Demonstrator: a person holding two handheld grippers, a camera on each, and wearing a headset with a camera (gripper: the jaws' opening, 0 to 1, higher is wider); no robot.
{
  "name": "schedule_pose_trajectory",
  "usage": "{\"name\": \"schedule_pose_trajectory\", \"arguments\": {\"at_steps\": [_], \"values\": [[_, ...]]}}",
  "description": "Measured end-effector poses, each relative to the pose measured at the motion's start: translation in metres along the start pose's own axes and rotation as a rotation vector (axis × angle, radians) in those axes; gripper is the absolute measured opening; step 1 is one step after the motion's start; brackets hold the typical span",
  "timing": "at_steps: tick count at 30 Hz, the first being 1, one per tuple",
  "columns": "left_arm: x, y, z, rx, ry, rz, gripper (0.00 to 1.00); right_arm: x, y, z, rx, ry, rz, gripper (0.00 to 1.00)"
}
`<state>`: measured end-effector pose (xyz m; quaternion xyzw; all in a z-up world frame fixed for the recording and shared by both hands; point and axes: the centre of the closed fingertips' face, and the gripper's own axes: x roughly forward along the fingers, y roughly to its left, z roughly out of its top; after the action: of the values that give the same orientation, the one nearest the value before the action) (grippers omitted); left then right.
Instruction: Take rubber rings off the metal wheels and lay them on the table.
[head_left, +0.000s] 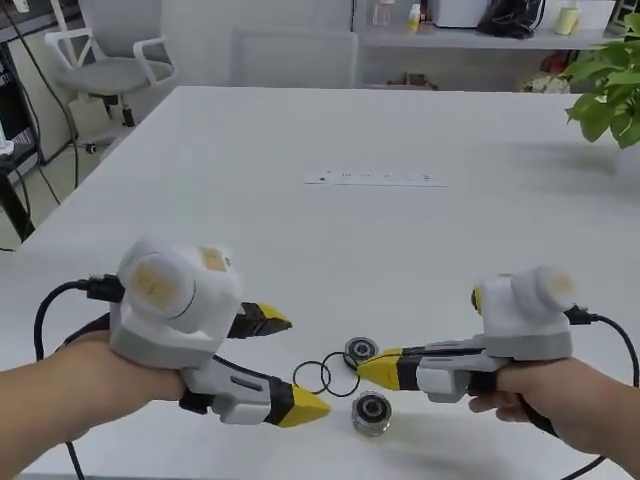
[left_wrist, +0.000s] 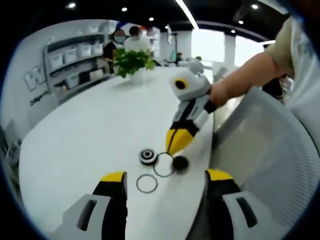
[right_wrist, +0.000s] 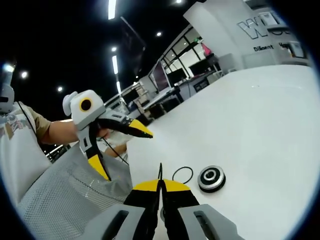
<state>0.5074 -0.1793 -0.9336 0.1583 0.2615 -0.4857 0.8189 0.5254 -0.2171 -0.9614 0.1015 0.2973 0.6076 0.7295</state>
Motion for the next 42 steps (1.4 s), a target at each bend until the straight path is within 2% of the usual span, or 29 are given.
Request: {"name": "schedule_pose_trajectory", "arguments": {"at_steps": [10, 15, 23, 28, 34, 42], "values": [[-0.018, 0.01, -0.009, -0.039, -0.006, 0.037, 0.71, 0.019, -0.001, 0.004, 0.003, 0.045, 0.007, 0.0], [-0.026, 0.018, -0.013, -0.048, -0.012, 0.074, 0.75, 0.028, -0.004, -0.001, 0.006, 0.086, 0.001, 0.0], [-0.032, 0.02, -0.014, -0.071, -0.024, 0.092, 0.75, 0.042, -0.006, -0.01, 0.016, 0.143, -0.009, 0.0], [-0.034, 0.022, -0.017, -0.075, -0.021, 0.099, 0.75, 0.044, -0.009, -0.01, 0.017, 0.151, -0.028, 0.0], [-0.036, 0.024, -0.015, -0.079, -0.027, 0.107, 0.75, 0.044, -0.017, -0.016, 0.02, 0.178, -0.06, 0.0], [-0.038, 0.022, -0.014, -0.076, -0.024, 0.111, 0.75, 0.042, -0.022, -0.022, -0.048, 0.214, -0.108, 0.01]]}}
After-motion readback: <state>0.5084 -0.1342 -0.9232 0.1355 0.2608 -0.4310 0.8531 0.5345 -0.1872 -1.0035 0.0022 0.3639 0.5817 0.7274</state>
